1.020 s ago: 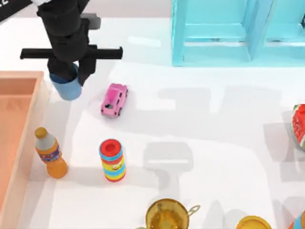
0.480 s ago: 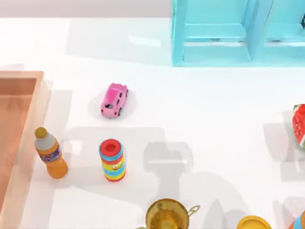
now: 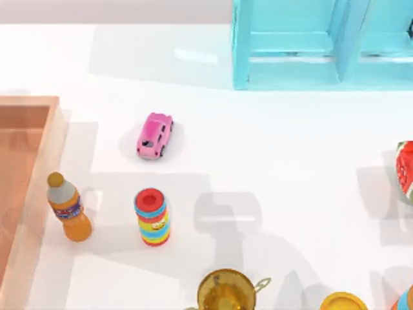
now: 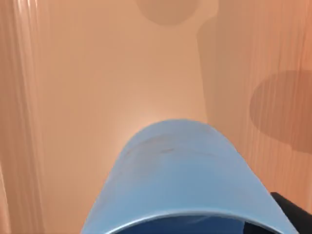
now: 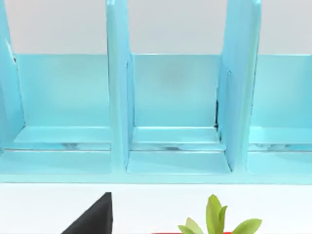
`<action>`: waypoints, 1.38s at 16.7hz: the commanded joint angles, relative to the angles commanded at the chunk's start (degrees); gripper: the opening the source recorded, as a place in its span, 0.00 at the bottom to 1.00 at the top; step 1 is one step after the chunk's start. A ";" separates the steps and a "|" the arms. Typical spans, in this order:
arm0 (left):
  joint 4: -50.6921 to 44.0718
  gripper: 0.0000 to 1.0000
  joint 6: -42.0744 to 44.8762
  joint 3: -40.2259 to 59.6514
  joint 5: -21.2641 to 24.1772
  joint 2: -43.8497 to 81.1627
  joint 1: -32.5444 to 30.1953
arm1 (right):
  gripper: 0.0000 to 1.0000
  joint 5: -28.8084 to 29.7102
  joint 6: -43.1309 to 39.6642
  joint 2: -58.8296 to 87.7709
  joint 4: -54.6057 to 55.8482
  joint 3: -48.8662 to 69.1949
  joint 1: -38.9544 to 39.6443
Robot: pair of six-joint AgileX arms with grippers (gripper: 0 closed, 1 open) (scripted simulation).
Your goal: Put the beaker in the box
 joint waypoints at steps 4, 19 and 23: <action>8.58 0.00 0.73 -7.07 0.19 0.70 0.68 | 1.00 0.00 0.00 0.00 0.00 0.00 0.00; 11.88 0.68 1.26 -10.25 0.26 1.53 1.35 | 1.00 0.00 0.00 0.00 0.00 0.00 0.00; 11.88 0.98 1.26 -10.25 0.26 1.53 1.35 | 1.00 0.00 0.00 0.00 0.00 0.00 0.00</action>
